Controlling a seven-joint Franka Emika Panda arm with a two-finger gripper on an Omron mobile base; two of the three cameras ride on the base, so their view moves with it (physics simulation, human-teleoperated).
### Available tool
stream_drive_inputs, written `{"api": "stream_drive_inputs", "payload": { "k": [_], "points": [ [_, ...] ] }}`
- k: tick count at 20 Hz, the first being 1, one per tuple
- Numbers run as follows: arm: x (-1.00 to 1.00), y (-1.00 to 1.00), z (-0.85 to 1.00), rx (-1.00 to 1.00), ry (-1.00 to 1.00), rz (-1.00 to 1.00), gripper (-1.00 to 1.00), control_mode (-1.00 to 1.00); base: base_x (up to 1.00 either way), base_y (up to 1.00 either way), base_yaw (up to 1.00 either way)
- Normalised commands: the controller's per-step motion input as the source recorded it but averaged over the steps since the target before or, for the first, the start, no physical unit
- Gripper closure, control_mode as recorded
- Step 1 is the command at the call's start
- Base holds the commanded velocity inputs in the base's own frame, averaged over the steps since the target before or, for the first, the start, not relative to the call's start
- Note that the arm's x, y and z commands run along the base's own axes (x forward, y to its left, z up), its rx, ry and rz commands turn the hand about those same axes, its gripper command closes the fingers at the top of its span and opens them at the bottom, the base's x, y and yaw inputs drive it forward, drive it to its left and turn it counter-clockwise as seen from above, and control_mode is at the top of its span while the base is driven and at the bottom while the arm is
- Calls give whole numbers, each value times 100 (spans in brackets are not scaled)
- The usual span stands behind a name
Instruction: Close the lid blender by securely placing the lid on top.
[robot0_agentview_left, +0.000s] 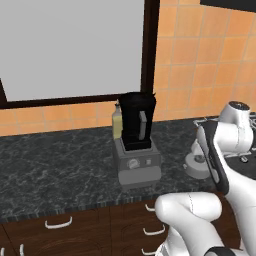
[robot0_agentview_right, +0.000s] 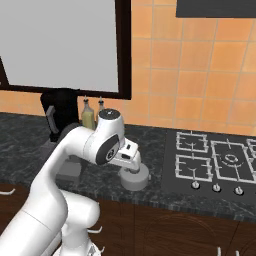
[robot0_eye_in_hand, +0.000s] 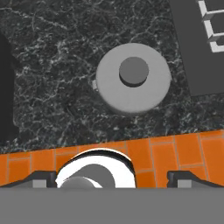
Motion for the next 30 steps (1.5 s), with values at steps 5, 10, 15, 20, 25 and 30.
{"api": "stream_drive_inputs", "payload": {
  "k": [5,10,15,20,25,30],
  "points": [
    [24,-14,-27,-3,4,0,-100,-100,0,0,0],
    [34,-15,-11,0,2,0,-100,-100,0,0,0],
    [32,-17,-8,0,0,0,-100,-100,0,0,0],
    [14,-2,-14,0,0,0,-100,-100,0,0,0],
    [7,0,-20,0,0,0,-100,-100,0,0,0],
    [2,-2,-22,0,0,0,-100,-100,0,0,0]
  ]
}}
